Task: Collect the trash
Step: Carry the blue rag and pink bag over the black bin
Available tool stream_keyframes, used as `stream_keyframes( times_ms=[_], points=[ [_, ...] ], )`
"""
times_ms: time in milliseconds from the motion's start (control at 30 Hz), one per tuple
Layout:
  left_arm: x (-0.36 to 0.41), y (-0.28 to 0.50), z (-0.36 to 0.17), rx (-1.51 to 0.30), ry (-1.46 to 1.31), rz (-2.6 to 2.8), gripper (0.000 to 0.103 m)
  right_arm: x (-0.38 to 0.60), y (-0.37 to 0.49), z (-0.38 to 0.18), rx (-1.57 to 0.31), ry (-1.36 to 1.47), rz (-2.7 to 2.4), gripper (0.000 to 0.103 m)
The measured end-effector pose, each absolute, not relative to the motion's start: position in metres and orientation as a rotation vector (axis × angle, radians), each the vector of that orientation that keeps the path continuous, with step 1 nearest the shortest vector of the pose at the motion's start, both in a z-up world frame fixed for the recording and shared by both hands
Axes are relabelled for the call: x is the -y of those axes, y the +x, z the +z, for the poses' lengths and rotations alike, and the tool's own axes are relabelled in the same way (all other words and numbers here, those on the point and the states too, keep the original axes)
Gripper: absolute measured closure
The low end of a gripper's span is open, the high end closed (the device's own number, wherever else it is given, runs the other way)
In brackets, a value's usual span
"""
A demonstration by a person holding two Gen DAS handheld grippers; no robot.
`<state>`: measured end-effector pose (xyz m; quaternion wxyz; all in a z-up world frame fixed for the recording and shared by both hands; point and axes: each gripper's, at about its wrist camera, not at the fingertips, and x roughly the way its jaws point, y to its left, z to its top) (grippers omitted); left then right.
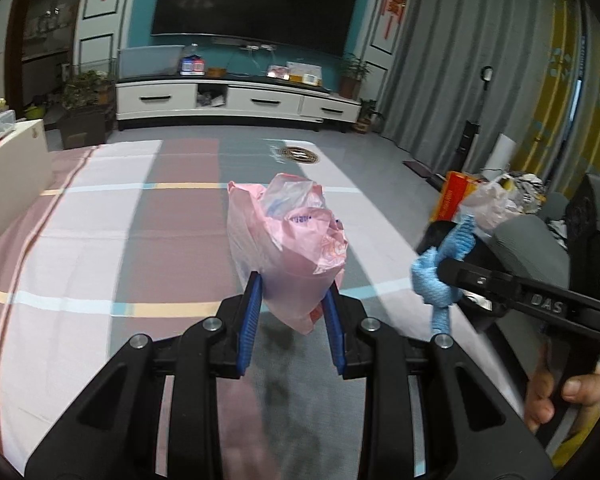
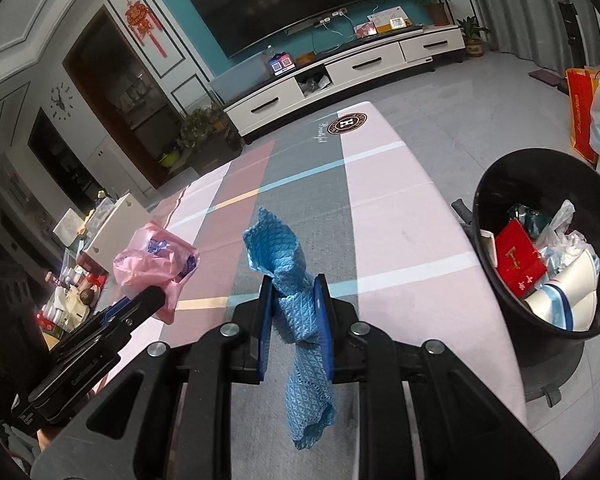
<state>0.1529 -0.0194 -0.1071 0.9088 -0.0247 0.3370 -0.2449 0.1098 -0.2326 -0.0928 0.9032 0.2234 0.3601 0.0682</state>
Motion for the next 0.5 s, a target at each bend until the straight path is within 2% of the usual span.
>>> stream_keyframes(
  times_ms=[500],
  points=[
    [0.052, 0.132, -0.103, -0.726, -0.025, -0.548, 0.072, 0.261, 0.088, -0.079, -0.684, 0.486, 0.140, 0.082]
  ],
)
